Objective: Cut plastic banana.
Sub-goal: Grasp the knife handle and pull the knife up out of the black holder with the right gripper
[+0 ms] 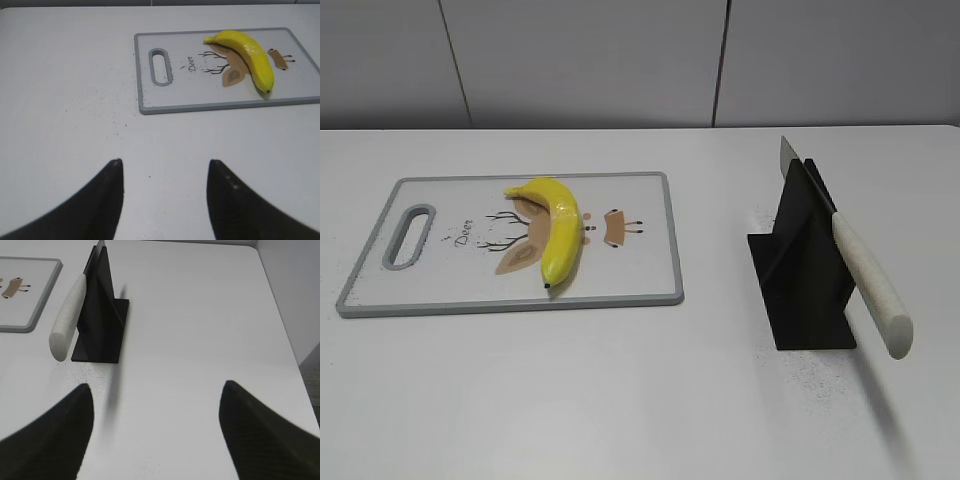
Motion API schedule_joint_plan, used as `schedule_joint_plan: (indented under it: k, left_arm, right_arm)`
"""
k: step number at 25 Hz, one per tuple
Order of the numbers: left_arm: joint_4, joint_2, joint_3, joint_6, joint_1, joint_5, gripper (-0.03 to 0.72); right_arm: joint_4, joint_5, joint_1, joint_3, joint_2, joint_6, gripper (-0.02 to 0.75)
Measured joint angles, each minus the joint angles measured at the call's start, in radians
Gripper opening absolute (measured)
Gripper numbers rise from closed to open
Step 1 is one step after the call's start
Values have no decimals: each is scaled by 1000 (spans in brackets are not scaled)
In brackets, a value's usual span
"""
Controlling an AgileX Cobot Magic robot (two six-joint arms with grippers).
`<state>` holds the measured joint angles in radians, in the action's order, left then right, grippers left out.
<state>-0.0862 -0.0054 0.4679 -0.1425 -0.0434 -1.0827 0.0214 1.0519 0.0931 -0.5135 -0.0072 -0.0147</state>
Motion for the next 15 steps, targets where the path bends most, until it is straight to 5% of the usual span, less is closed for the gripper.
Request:
schedule_joint_plan:
  k: [15]
  left_arm:
    - [0,0,0,0,0,0,526]
  right_arm:
    - [0,-8,0,0,0,-2,592]
